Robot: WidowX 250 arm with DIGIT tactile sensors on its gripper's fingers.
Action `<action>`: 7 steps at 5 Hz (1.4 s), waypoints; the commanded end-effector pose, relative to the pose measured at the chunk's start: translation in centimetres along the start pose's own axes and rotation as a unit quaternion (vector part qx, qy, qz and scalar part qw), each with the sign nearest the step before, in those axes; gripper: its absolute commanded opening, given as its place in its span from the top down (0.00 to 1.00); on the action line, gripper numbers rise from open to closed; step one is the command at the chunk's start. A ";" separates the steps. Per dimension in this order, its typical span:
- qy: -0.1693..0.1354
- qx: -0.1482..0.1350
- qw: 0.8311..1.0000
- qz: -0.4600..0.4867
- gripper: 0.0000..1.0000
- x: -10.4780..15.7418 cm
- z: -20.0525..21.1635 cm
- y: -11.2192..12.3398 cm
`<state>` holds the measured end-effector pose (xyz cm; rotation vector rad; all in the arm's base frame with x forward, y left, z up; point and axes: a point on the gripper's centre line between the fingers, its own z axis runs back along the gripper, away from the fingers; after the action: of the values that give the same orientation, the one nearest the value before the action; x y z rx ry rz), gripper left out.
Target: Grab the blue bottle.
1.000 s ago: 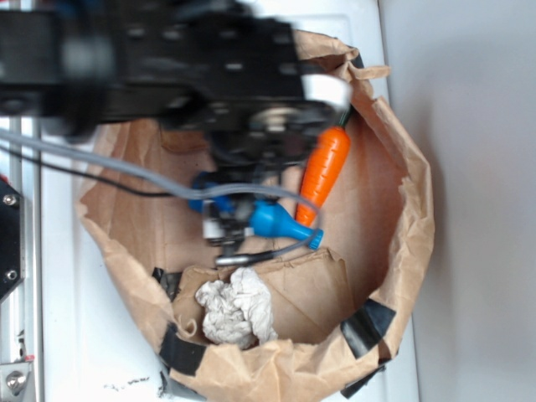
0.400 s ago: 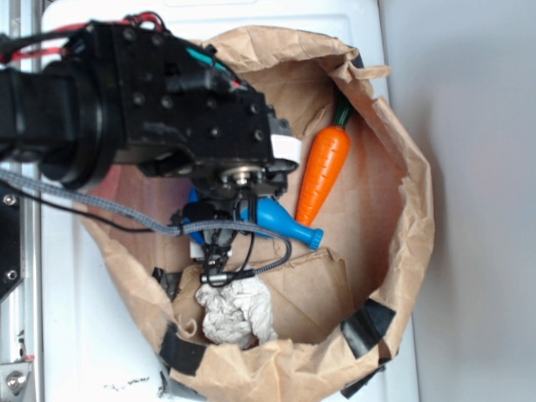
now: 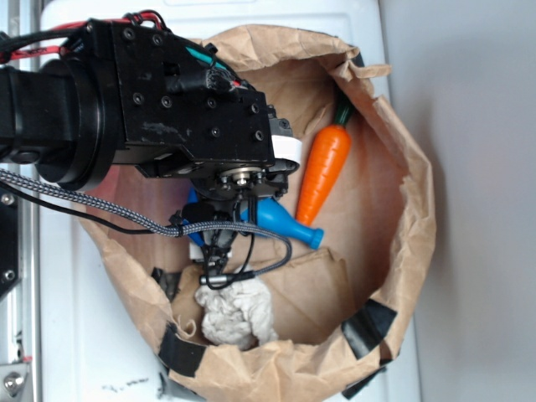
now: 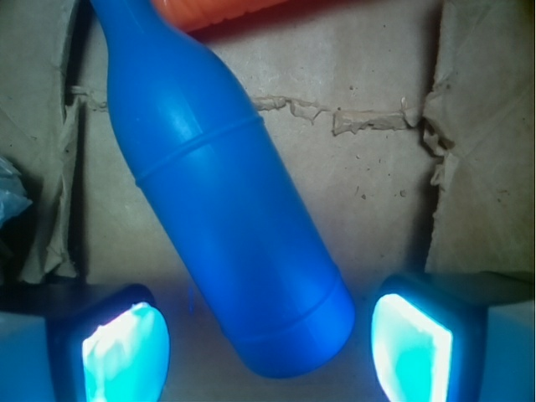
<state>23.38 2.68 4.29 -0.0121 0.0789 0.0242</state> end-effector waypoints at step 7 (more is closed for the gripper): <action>-0.008 -0.040 0.999 0.030 1.00 10.2 9.3 2.1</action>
<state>32.87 4.65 9.84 -0.1103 0.1694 0.0810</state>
